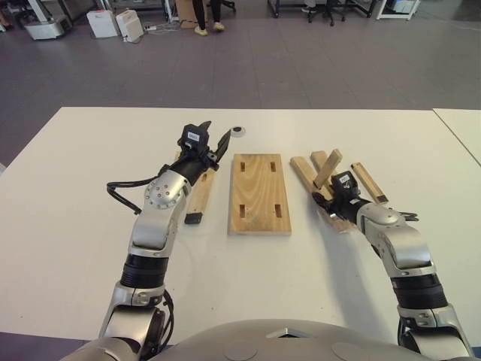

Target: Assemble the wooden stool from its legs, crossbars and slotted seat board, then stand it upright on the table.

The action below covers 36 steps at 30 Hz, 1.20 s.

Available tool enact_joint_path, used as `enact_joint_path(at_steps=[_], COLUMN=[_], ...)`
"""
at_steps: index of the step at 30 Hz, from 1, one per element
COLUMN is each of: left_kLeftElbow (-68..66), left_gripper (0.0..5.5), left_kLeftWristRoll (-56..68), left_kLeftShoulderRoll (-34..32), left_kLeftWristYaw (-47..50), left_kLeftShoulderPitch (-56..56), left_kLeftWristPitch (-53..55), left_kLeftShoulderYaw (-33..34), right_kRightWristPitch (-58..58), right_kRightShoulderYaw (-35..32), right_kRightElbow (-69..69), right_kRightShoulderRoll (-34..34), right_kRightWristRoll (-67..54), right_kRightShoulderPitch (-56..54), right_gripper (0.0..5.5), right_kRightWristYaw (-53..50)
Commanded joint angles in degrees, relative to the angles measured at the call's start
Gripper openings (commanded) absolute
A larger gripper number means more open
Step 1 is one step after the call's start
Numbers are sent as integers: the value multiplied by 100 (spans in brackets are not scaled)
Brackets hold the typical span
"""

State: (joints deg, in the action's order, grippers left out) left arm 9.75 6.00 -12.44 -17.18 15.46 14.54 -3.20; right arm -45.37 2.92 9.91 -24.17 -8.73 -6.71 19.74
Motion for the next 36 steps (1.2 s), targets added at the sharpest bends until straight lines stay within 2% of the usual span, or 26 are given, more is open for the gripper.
enact_joint_path(at_steps=[1, 2, 6, 11, 14, 16, 19, 23, 28, 36], left_kLeftElbow=[51, 50, 32, -48, -99, -64, -227, -572, -487, -77], left_gripper=[268, 268, 268, 268, 325, 365, 369, 369, 369, 228], left_kLeftWristRoll=[-96, -100, -101, 63, 972, 2038, 3755, 4982, 5790, 5994], left_kLeftShoulderRoll=[9, 12, 22, 123, 570, 935, 1614, 1964, 2103, 2122], left_kLeftWristYaw=[51, 61, 75, 64, 65, 12, 425, 1154, 1554, 1683], left_kLeftShoulderPitch=[-37, -41, -36, 1, 162, 271, 644, 1028, 1010, 772], left_kLeftWristPitch=[0, -1, -8, 114, 852, 1897, 2964, 3497, 3736, 3467], left_kLeftShoulderYaw=[-44, -47, -45, 20, 416, 715, 1501, 2230, 2387, 2206], right_kRightWristPitch=[-298, -329, -339, -238, -135, 63, 566, 851, 1134, 1319], right_kRightShoulderYaw=[251, 298, 409, -116, -401, -365, -234, -99, 78, 293], right_kRightElbow=[266, 312, 354, 220, 644, 965, 1260, 1324, 1560, 1590], right_kRightShoulderRoll=[-248, -264, -274, -61, 32, -133, -404, -383, -272, -179], right_kRightWristRoll=[84, 81, 93, -16, -357, -549, -747, -878, -1064, -1073], right_kRightShoulderPitch=[163, 182, 218, -16, -331, -522, -758, -849, -785, -851], right_gripper=[230, 216, 215, 215, 215, 205, 205, 205, 205, 205], right_kRightWristYaw=[192, 229, 304, 47, 216, 612, 1293, 1587, 1788, 1777])
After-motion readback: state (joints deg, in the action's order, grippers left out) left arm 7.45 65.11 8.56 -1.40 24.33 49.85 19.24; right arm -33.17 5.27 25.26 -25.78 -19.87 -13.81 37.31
